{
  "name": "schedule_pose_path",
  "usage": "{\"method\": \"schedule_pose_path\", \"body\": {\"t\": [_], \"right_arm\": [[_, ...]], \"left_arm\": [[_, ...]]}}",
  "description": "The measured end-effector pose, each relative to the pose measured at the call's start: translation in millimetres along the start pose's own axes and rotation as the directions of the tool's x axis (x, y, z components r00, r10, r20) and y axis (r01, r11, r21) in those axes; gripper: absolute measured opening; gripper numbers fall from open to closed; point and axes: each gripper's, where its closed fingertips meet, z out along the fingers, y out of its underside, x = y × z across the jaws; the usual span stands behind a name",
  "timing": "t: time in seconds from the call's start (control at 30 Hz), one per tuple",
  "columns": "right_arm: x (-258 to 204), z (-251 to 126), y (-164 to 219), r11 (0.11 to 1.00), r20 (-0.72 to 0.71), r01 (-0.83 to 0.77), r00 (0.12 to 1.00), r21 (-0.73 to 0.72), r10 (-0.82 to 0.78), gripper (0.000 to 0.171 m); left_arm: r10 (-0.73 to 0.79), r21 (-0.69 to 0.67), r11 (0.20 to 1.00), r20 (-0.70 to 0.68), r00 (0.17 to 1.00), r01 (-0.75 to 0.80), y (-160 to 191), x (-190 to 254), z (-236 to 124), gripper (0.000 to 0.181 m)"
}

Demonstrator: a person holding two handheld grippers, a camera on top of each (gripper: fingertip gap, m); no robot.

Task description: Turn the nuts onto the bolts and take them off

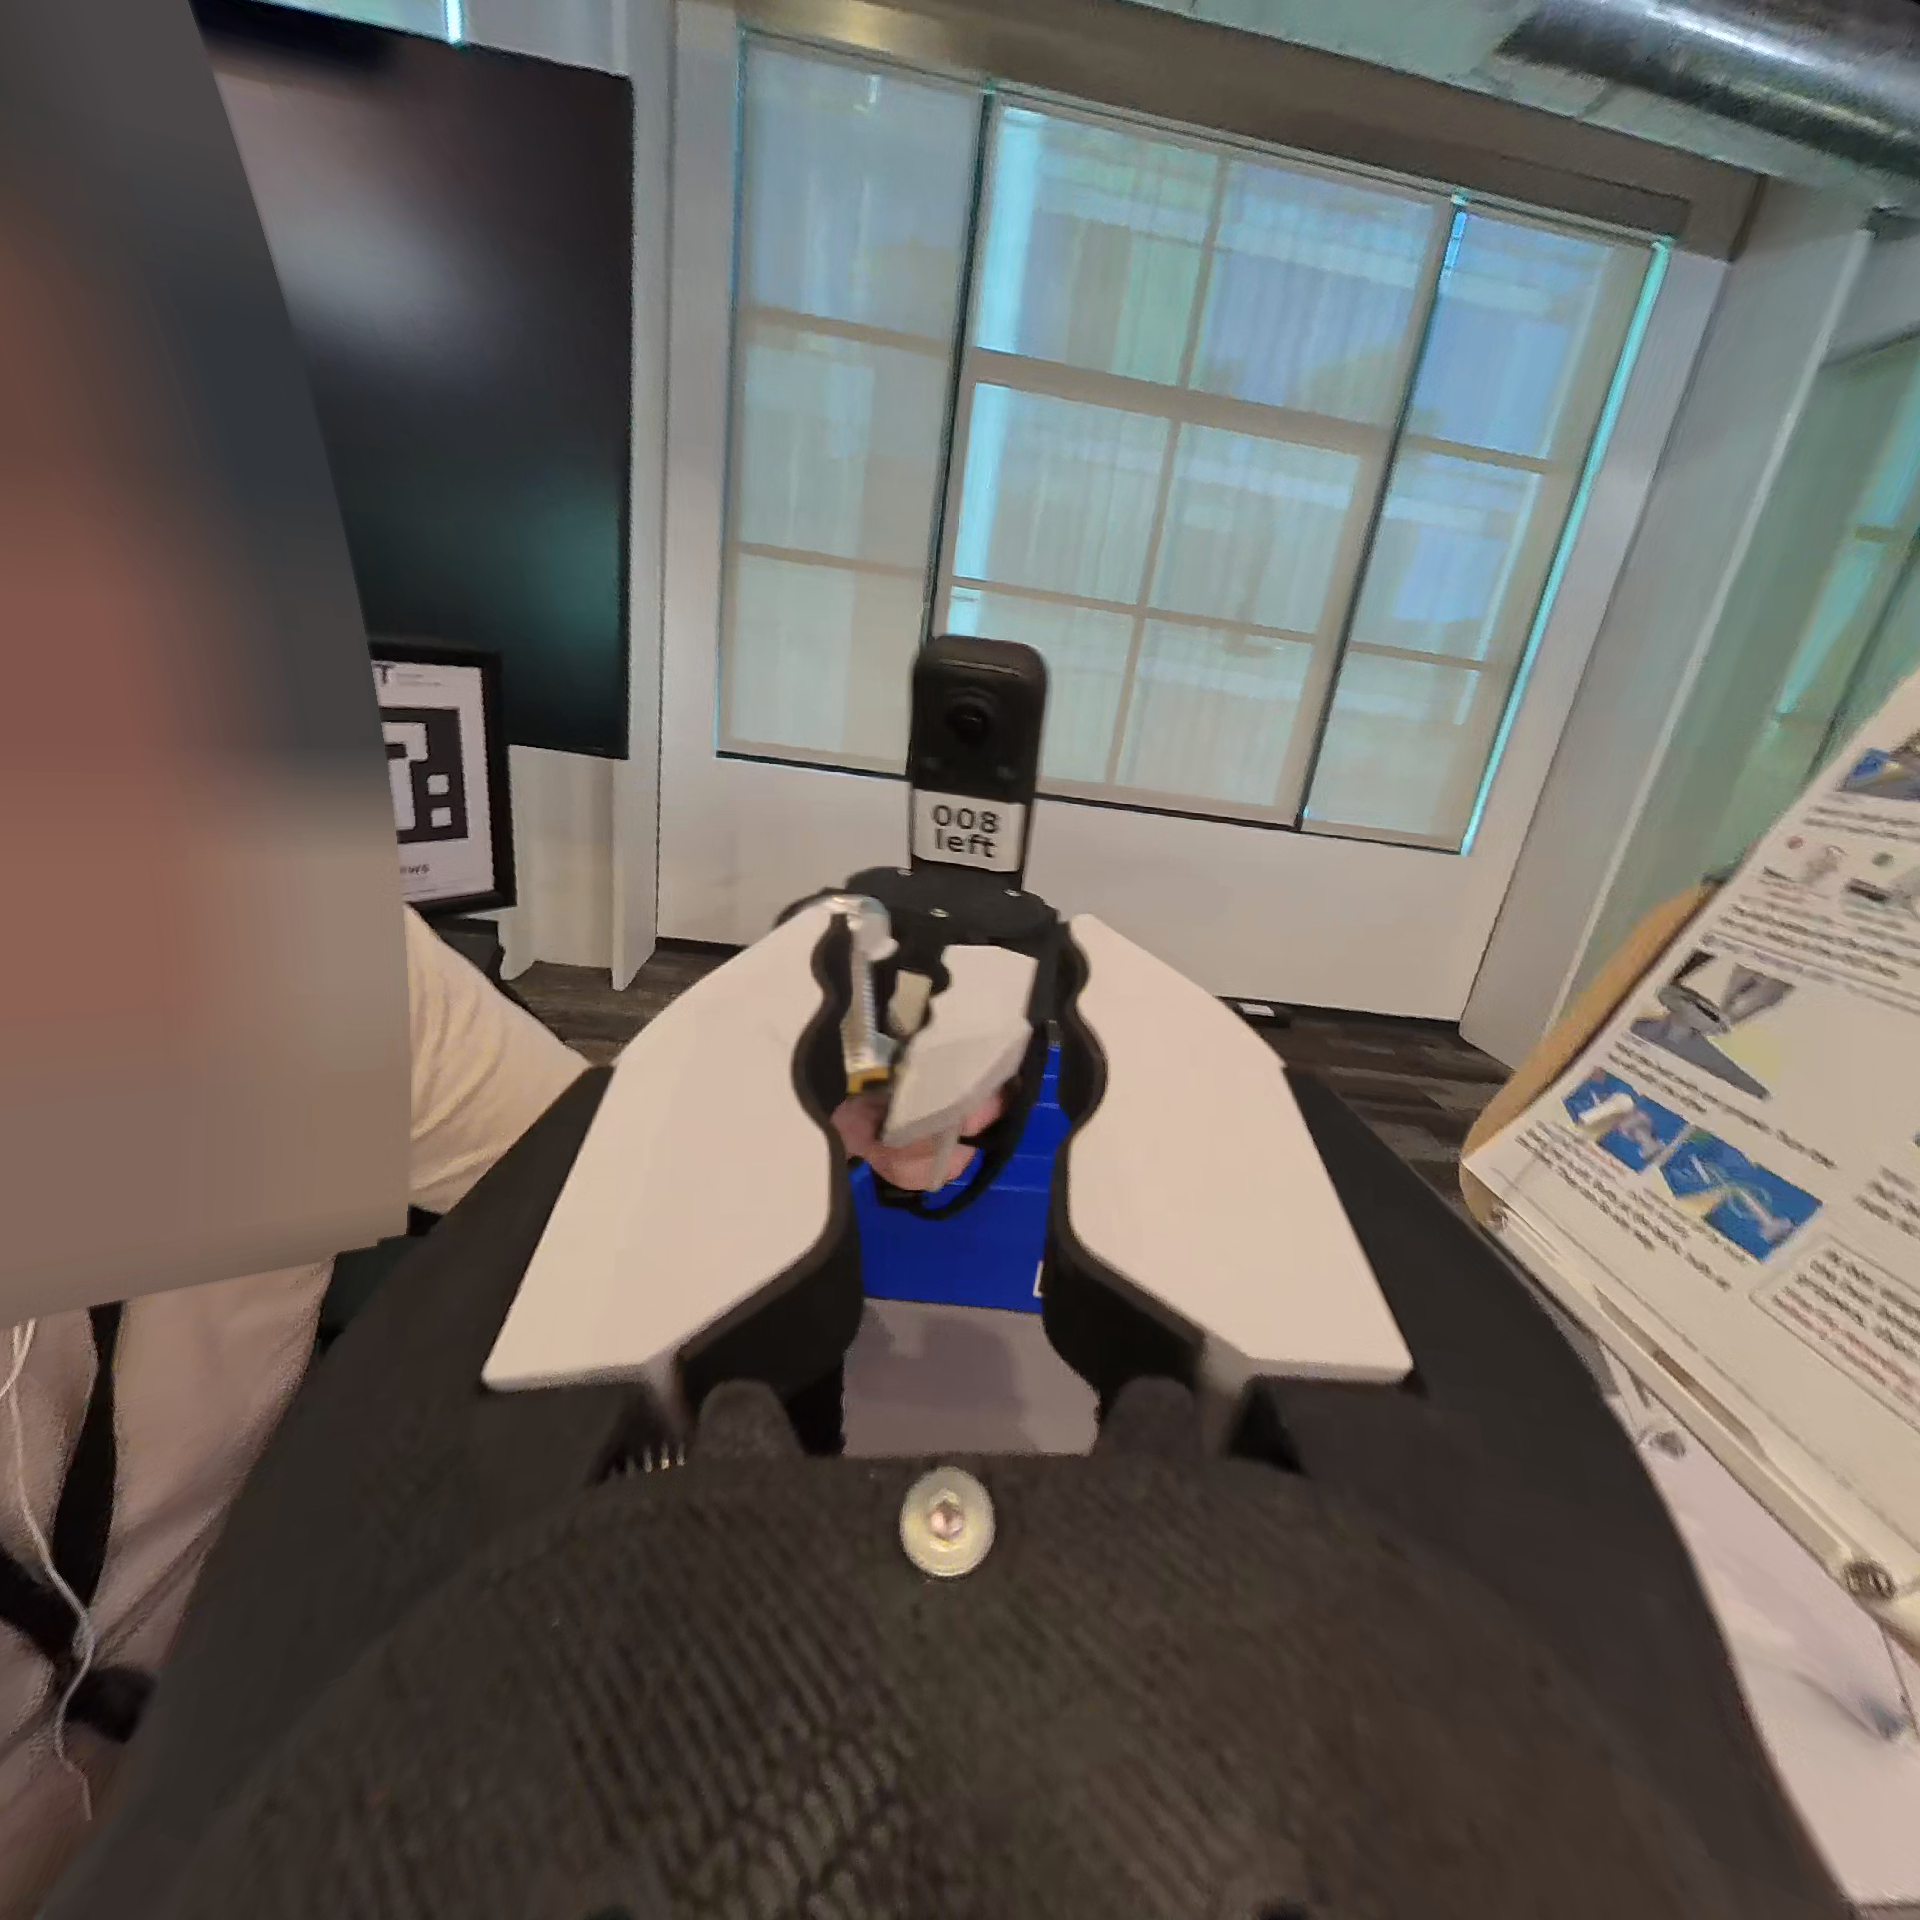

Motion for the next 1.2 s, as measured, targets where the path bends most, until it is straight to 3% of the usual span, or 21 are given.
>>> {"method": "schedule_pose_path", "body": {"t": [0.17,0.3,0.47,0.73,1.0,1.13,1.2], "right_arm": [[-8,13,9,0.997,0.004,0.053,0.999,-0.059,-0.053,0.041],[14,-1,7,1.000,-0.063,-0.015,0.998,-0.019,0.014,0.036],[-12,10,2,0.999,0.030,0.036,0.999,-0.024,-0.035,0.040],[10,3,8,1.000,-0.038,-0.019,0.999,-0.015,0.018,0.036],[-11,17,9,0.997,0.007,0.045,0.999,-0.064,-0.045,0.037],[-12,19,11,0.996,0.014,0.041,0.999,-0.075,-0.040,0.031],[-15,18,14,0.995,0.043,0.043,0.998,-0.087,-0.039,0.019]], "left_arm": [[-0.009,0.004,1.000,-0.013,1.000,0.009,0,1,1,0.018],[-0.004,0.000,1.000,-0.012,1.000,0.004,-1,3,1,0.018],[-0.011,0.003,1.000,-0.003,1.000,0.011,0,0,0,0.018],[-0.014,0.002,1.000,0.006,1.000,0.014,-1,-1,-1,0.017],[-0.035,0.011,0.999,0.036,0.999,0.035,-1,-8,-4,0.018],[-0.027,0.000,1.000,0.029,0.999,0.027,0,-5,-2,0.018],[-0.026,-0.011,1.000,0.025,0.999,0.026,2,-5,-1,0.018]]}}
